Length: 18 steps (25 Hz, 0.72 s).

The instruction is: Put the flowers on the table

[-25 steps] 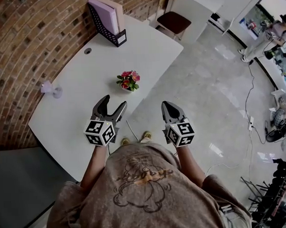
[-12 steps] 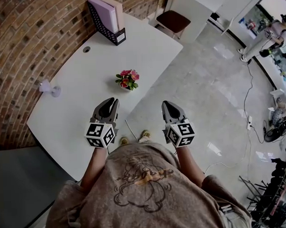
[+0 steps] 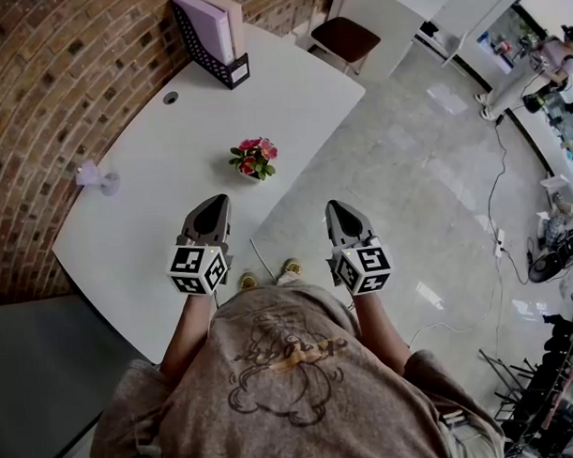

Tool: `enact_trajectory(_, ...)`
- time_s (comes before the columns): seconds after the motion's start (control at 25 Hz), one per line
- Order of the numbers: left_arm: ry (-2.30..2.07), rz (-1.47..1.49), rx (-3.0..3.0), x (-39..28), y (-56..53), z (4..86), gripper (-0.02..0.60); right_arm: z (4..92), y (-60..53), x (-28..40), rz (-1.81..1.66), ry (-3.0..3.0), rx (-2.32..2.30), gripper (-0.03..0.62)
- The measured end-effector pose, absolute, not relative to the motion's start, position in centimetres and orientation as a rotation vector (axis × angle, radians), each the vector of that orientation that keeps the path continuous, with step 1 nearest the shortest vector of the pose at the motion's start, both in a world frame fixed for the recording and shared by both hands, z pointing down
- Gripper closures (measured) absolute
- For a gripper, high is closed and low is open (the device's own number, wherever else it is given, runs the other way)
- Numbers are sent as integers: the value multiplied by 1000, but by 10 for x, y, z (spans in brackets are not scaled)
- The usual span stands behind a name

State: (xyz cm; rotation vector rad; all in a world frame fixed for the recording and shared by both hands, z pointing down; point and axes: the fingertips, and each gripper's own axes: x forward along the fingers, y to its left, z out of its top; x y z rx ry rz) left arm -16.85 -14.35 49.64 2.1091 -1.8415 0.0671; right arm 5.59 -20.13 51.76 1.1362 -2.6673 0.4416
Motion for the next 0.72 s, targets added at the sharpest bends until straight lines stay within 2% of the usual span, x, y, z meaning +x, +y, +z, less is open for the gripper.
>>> enact_trajectory(0.72, -1830, 35, 2072, -170, -149, 499, 552, 521, -207, 56, 439, -2668, 1121, 591)
